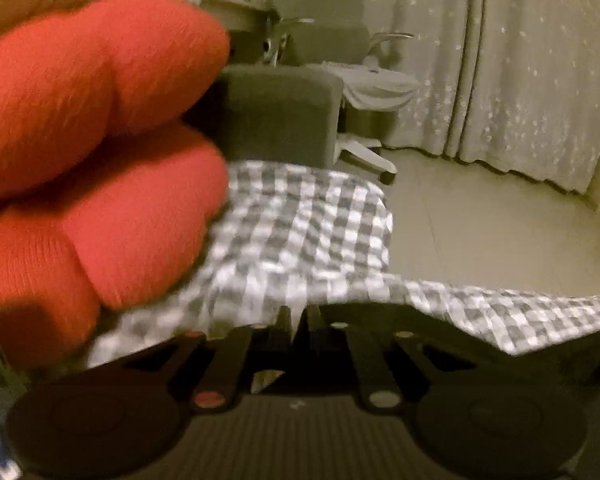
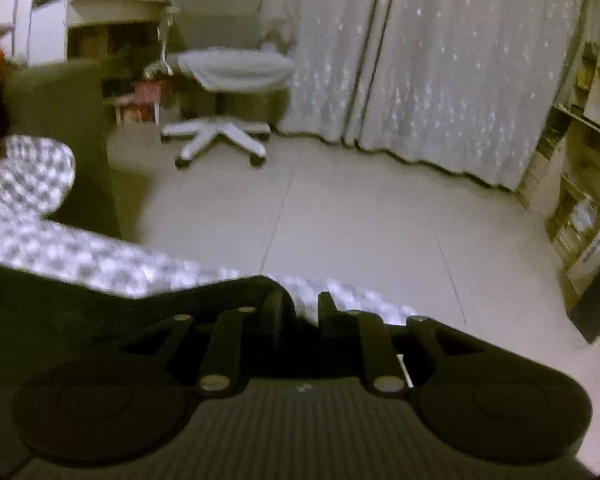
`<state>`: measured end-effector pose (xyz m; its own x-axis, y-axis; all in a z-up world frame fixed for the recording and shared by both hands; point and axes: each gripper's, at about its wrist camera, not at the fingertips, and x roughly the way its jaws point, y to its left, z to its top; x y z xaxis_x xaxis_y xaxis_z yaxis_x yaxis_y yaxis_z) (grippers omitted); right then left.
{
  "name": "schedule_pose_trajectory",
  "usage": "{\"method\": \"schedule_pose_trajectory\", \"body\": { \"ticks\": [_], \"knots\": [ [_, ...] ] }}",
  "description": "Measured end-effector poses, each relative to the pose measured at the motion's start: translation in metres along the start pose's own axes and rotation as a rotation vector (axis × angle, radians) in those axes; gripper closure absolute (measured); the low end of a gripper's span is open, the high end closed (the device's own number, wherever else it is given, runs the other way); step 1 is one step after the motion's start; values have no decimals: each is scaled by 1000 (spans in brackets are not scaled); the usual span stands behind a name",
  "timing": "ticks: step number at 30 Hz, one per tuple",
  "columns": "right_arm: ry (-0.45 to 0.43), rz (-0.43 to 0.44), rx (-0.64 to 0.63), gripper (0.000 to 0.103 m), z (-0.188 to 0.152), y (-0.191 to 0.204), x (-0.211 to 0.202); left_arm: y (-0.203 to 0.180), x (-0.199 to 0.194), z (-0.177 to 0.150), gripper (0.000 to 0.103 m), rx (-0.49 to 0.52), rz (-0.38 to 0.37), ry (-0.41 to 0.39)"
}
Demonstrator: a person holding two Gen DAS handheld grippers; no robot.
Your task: Fold clothes
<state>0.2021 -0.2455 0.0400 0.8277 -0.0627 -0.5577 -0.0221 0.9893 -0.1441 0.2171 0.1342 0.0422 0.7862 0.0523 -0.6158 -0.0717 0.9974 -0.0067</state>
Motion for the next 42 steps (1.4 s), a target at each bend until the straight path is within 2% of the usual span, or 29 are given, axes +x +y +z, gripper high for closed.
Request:
{"method": "schedule_pose_trajectory", "body": {
  "ticks": [3,8,11,12,13,16,18,19,21,22,24,25,26,28,29,31,32,36,39,40,42],
  "knots": [
    [-16,5,-31,96,9,5,-4,-9,7,5,102,38,-15,0],
    [34,-56,-66,99,8,-2,12,3,6,10,102,25,-16,-10],
    [113,-112,33,99,7,-23,31,10,4,14,102,45,-13,-4],
    [113,-101,23,99,6,-24,32,9,3,13,101,66,-48,18],
    [99,-23,-37,95,4,-18,25,8,-1,12,100,92,-90,32],
    [56,207,-222,86,-2,1,7,0,-19,5,90,176,-176,-8],
    [13,236,-371,73,-5,20,-6,-10,-25,1,84,226,-255,-13],
    [0,250,-410,72,-7,28,-9,-19,-27,-1,79,270,-290,-17],
    [23,342,-471,72,-12,43,-11,-40,-30,-8,68,393,-307,-35],
    [11,350,-526,72,-17,51,-12,-53,-30,-13,63,468,-306,-46],
    [-24,338,-593,72,-20,66,-11,-71,-20,-16,62,530,-302,-43],
    [-44,321,-605,72,-19,72,-10,-81,-15,-17,64,561,-300,-42],
    [-44,326,-570,73,-14,76,-7,-90,-11,-18,79,591,-298,-40],
    [-49,346,-545,76,-8,81,-3,-104,-1,-20,102,635,-307,-25],
    [-47,355,-579,84,-8,85,-1,-109,3,-21,103,649,-318,-13],
    [-34,371,-619,89,-9,85,2,-110,8,-20,103,646,-309,-15],
    [-27,370,-597,93,-6,80,6,-107,10,-16,103,615,-284,-20],
    [-56,347,-436,95,12,58,12,-95,19,1,103,486,-198,-50],
    [-83,292,-398,95,17,59,9,-91,24,16,103,406,-156,-79],
    [-82,274,-398,95,19,61,9,-93,24,19,103,393,-157,-89],
    [-79,238,-399,95,23,63,8,-92,20,23,103,372,-207,-97]
  ]
}}
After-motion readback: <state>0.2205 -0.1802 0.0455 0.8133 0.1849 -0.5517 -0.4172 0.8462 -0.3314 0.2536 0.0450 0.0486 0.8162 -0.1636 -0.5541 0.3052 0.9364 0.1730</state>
